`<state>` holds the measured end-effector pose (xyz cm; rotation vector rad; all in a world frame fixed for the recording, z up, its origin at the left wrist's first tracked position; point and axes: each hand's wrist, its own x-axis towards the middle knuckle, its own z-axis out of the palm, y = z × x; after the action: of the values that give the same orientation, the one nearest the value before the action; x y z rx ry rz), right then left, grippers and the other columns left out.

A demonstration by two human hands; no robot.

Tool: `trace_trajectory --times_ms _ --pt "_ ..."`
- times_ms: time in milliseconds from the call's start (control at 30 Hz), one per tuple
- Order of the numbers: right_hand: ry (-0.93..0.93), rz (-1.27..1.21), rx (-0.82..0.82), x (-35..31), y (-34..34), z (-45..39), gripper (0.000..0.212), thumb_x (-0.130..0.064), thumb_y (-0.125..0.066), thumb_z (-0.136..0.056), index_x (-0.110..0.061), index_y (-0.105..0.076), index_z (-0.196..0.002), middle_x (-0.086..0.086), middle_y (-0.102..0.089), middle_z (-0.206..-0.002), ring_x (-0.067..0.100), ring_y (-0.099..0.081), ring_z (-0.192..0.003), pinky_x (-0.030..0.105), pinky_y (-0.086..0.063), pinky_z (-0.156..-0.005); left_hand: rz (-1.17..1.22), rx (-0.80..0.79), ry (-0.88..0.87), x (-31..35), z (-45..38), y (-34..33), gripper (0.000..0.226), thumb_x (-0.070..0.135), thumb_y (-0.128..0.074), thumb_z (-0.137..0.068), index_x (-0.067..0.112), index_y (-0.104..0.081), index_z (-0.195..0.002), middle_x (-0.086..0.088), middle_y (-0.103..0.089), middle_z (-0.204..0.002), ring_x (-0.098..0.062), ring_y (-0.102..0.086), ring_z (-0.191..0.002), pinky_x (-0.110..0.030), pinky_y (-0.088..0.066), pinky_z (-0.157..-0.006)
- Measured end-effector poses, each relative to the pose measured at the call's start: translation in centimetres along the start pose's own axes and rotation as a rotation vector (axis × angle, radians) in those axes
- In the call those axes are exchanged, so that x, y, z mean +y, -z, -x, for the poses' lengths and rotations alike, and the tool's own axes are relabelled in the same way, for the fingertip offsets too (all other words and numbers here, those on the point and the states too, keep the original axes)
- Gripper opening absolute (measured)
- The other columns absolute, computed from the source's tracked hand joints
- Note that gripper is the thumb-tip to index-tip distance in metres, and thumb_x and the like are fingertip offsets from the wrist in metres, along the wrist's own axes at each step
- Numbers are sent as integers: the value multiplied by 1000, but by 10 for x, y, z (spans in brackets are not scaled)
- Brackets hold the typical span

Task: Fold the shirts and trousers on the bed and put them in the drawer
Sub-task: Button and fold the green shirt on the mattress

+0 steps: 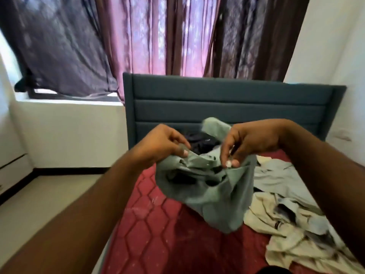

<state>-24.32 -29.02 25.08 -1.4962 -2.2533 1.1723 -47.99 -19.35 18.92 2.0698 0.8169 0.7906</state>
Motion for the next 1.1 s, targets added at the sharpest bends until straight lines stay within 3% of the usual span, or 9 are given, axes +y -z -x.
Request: trace_trajectory --times_ms 100,200,267,333,433,567,700,900,1100 --pt "81 -199 180 41 -52 -53 16 -4 -75 -73 -15 -78 -84 20 -67 -96 21 -61 -86 27 -50 -78 43 366 123 -81 42 -15 17 8 -86 -66 13 -73 -77 -9 -70 -72 -13 -58 -63 -28 -49 -64" --pt "15 -322 497 96 -130 -109 14 0 -72 -81 -11 -76 -89 4 -68 -72 10 -57 -67 23 -44 -62 191 503 402 -161 71 -45 23 21 -88 -58 13 -67 -63 -9 -66 -64 -15 -54 -60 -29 -49 -59" --pt "-42 -368 487 131 -193 -136 13 -3 -71 -84 -13 -76 -91 -2 -66 -62 6 -53 -57 20 -44 -56 318 463 589 -204 96 -67 20 12 -86 -64 13 -66 -62 -6 -62 -58 -16 -54 -58 -21 -46 -51" --pt "-84 -430 459 154 -241 -151 15 -6 -75 -81 -18 -77 -89 5 -72 -73 12 -58 -66 29 -49 -65 397 397 668 -228 115 -84 19 -3 -78 -73 11 -67 -66 0 -63 -55 -16 -56 -57 -19 -47 -52" --pt "-90 -554 419 170 -280 -159 20 1 -76 -77 -18 -76 -84 -1 -74 -79 8 -65 -76 27 -52 -76 480 341 709 -244 135 -100 22 -9 -71 -77 11 -70 -69 1 -67 -58 -14 -60 -58 -24 -51 -62" --pt "-53 -531 284 181 -304 -161 21 3 -75 -76 -16 -75 -85 -3 -74 -80 5 -66 -77 21 -53 -76 586 317 703 -260 159 -123 18 -9 -70 -78 9 -74 -78 -7 -72 -73 -18 -64 -68 -28 -53 -69" --pt "29 -425 493 193 -316 -166 26 6 -78 -72 -12 -76 -91 -2 -64 -97 -5 -62 -84 11 -48 -76 683 275 676 -267 164 -141 13 -7 -71 -79 3 -71 -87 -6 -71 -77 -12 -65 -66 -21 -55 -65" --pt "24 -342 637 199 -320 -173 30 -1 -83 -68 -25 -75 -83 -22 -70 -72 -1 -67 -68 14 -51 -68 784 236 657 -275 157 -144 13 -5 -62 -86 3 -71 -91 -8 -73 -82 -14 -67 -72 -24 -55 -71" --pt "64 -274 690 201 -326 -173 10 -10 -82 -65 -11 -73 -69 -1 -71 -70 12 -67 -66 30 -53 -63 741 176 672 -274 157 -148 12 2 -66 -85 9 -74 -90 -8 -73 -80 -15 -64 -68 -24 -51 -61"
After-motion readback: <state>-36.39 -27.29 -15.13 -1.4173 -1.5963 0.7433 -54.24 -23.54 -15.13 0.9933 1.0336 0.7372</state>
